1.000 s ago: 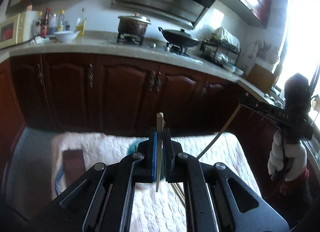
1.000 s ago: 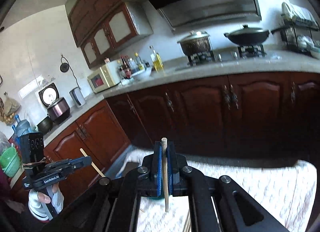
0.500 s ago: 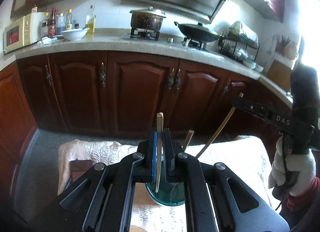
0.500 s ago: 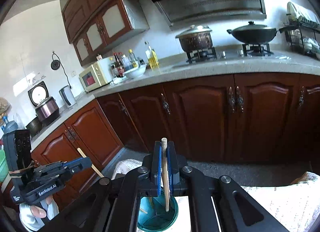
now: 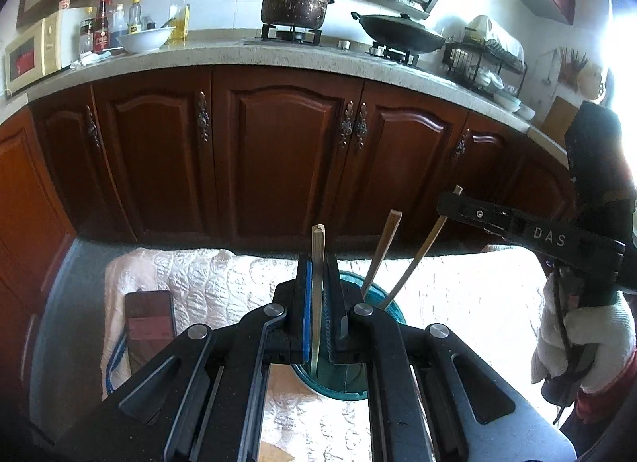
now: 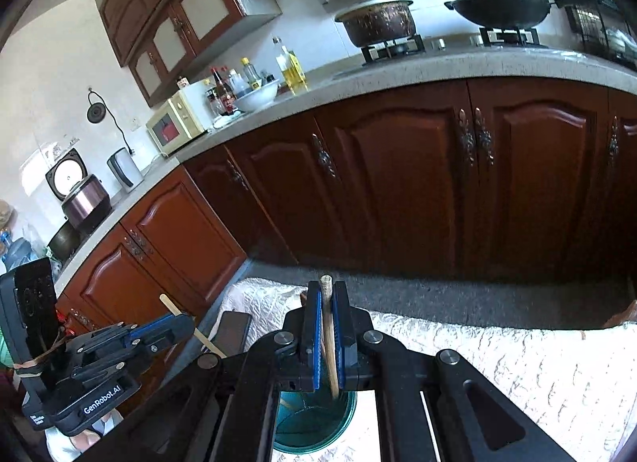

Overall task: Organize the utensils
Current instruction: 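Lower both chopsticks into the cup and open both tools, then move the right tool down toward the loose chopsticks beside the cup, then grasp a wooden chopstick with the right tool while the left tool grasps another, then lift both chopsticks and carry them over the cup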

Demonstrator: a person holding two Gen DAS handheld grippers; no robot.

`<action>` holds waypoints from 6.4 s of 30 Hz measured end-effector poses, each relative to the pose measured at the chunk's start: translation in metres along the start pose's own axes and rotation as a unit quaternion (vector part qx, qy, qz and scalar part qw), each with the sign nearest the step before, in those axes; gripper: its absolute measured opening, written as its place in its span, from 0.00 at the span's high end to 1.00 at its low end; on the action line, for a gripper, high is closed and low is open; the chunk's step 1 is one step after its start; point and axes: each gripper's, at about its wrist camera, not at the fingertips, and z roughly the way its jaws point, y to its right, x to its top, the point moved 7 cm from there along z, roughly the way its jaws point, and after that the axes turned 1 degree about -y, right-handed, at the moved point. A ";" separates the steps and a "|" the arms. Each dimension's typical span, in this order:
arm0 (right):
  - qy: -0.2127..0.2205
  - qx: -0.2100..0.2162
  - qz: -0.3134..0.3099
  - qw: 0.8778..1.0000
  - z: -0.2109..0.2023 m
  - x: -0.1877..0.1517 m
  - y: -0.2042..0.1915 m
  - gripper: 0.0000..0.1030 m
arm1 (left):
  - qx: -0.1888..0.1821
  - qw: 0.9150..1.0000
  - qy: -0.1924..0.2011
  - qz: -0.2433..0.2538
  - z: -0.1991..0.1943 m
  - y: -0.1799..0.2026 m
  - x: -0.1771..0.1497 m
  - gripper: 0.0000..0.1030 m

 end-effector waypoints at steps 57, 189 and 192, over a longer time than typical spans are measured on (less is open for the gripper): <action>-0.038 -0.074 0.012 0.996 -0.072 -0.130 0.025 0.60 | 0.025 1.000 0.007 0.011 -0.040 0.048 -0.071 0.33; -0.053 -0.024 -0.004 0.998 -0.109 -0.115 0.023 0.95 | -0.065 0.996 -0.043 -0.034 -0.064 0.032 -0.112 0.94; -0.042 -0.018 -0.011 0.999 -0.115 -0.106 0.013 0.95 | -0.064 0.997 -0.030 -0.033 -0.075 0.030 -0.102 0.94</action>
